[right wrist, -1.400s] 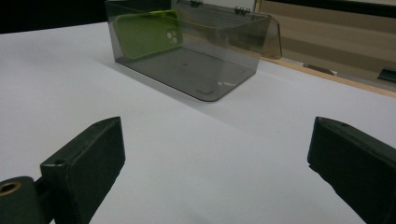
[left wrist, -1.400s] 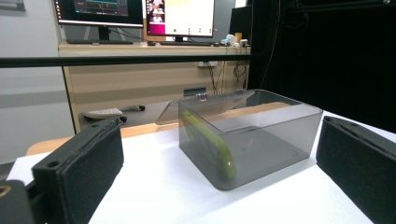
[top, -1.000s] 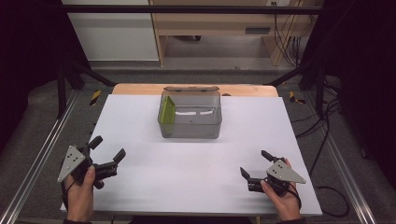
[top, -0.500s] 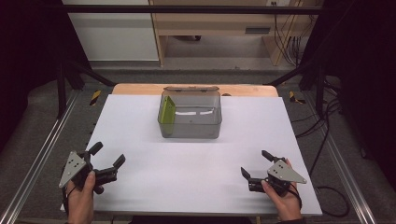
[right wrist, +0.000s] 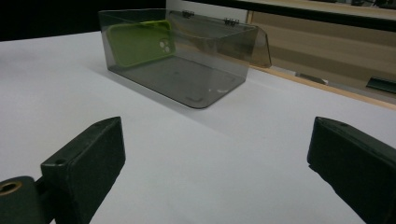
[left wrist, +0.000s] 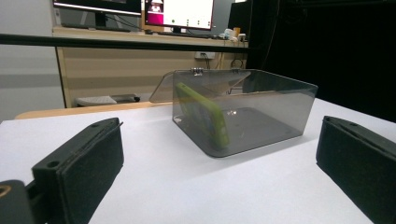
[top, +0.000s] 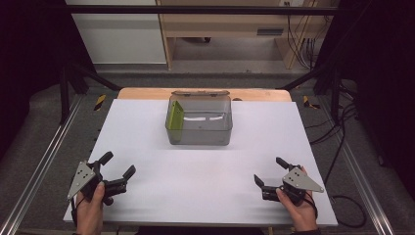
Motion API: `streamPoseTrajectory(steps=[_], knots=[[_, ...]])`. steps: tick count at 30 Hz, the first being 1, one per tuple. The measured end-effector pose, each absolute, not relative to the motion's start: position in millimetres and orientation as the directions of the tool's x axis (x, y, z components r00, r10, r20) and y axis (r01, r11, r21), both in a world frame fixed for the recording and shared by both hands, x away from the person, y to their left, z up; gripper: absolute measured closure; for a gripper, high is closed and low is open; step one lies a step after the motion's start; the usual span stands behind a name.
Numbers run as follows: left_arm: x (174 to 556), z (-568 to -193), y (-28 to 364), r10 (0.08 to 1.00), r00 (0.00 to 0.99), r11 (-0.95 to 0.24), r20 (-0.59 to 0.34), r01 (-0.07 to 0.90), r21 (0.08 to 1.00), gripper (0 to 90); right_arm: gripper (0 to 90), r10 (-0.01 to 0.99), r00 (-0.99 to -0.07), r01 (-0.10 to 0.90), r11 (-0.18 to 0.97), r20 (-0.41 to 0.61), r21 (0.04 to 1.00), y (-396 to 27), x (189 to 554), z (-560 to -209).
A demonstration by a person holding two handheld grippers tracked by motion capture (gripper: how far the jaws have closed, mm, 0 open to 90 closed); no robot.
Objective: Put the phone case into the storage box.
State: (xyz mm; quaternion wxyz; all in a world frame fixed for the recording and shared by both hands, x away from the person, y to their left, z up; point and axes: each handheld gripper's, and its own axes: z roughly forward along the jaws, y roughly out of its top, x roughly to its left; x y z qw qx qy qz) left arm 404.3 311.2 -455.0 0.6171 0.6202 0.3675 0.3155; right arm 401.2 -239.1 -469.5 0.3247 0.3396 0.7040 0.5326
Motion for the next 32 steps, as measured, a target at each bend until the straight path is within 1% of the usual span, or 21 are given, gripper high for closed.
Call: streamPoseTrajectory(steps=[3,6,15,23,32], knots=[[404.2,-456.2,311.8,0.846,0.530,0.027,-0.056,0.063,0.998,0.6,4.3,0.825,-0.557,0.134,0.198,-0.091,0.971,-240.5,401.8,-469.8],[404.3,-458.6,311.7,0.842,0.537,0.019,-0.048,0.060,0.998,0.6,4.3,0.826,-0.561,0.135,0.167,-0.064,0.977,-241.9,401.4,-468.6],[403.4,-462.0,306.4,0.828,0.561,-0.020,-0.010,0.046,0.999,0.9,4.1,0.832,-0.553,0.133,0.155,-0.056,0.979,-244.6,401.9,-468.8],[405.2,-461.8,298.3,0.820,0.572,-0.035,0.009,0.035,0.999,1.2,3.7,0.840,-0.543,0.138,0.118,-0.025,0.983,-246.2,402.4,-469.1],[408.5,-463.0,290.9,0.816,0.578,-0.022,-0.004,0.038,0.999,1.3,3.6,0.857,-0.514,0.152,0.110,-0.017,0.982,-247.6,403.5,-470.5]])
